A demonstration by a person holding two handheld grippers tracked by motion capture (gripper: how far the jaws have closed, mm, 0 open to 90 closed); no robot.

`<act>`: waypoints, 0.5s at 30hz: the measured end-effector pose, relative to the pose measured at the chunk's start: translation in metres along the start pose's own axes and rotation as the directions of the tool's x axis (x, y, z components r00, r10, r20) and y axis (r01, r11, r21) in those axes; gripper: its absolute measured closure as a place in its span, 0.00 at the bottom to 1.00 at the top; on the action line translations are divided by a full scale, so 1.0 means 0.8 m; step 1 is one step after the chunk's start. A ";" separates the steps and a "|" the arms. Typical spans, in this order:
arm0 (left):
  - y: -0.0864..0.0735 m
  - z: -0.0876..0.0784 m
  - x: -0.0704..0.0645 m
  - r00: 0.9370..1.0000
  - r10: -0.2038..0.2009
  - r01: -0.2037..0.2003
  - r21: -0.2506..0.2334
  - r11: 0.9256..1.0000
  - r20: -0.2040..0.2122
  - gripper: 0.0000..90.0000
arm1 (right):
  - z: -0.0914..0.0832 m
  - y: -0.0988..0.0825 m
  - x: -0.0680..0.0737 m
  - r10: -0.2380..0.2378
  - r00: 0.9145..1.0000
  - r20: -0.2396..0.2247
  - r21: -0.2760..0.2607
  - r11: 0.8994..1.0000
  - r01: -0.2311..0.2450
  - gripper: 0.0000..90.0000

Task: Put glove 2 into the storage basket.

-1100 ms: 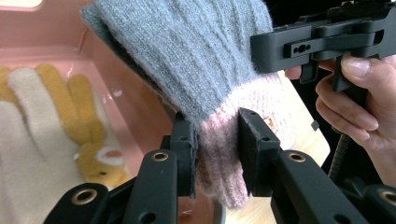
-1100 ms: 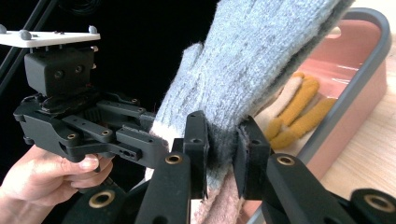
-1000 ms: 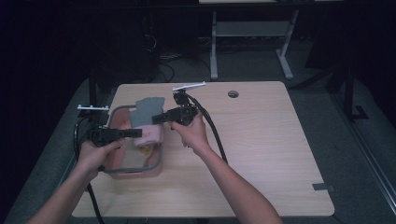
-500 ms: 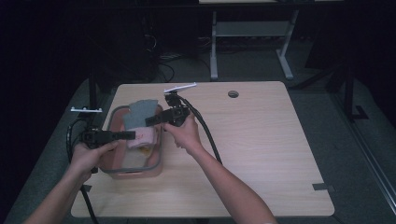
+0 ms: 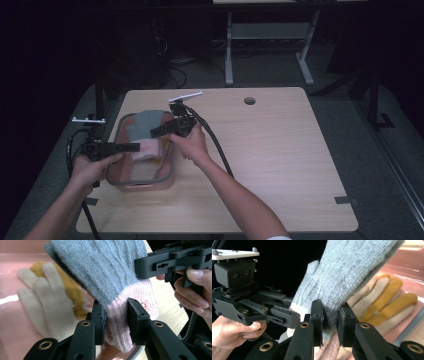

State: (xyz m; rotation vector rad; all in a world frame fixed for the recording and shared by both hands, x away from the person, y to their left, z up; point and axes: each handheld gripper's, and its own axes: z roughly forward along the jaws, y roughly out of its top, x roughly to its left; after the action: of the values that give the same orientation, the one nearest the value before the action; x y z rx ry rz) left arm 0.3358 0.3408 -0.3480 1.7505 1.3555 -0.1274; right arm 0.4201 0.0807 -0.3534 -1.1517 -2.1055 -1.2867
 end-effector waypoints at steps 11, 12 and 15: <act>-0.013 0.005 0.015 0.999 -0.011 0.011 0.019 1.000 -0.030 0.77 | 0.022 -0.004 -0.007 -0.005 1.000 0.024 0.051 0.999 0.004 0.85; -0.014 0.004 0.017 0.999 -0.013 0.014 0.023 1.000 -0.032 0.77 | 0.025 -0.005 -0.007 -0.006 1.000 0.026 0.057 0.998 0.004 0.85; -0.017 0.005 0.020 0.999 -0.019 0.019 0.024 1.000 -0.034 0.77 | 0.029 -0.006 -0.008 -0.010 1.000 0.028 0.062 0.998 0.008 0.84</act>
State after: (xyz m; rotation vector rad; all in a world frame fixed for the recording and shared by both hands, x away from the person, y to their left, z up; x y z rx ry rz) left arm 0.3327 0.3499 -0.3670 1.7672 1.4005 -0.1258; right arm 0.4217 0.0969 -0.3715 -1.1419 -2.1577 -1.2066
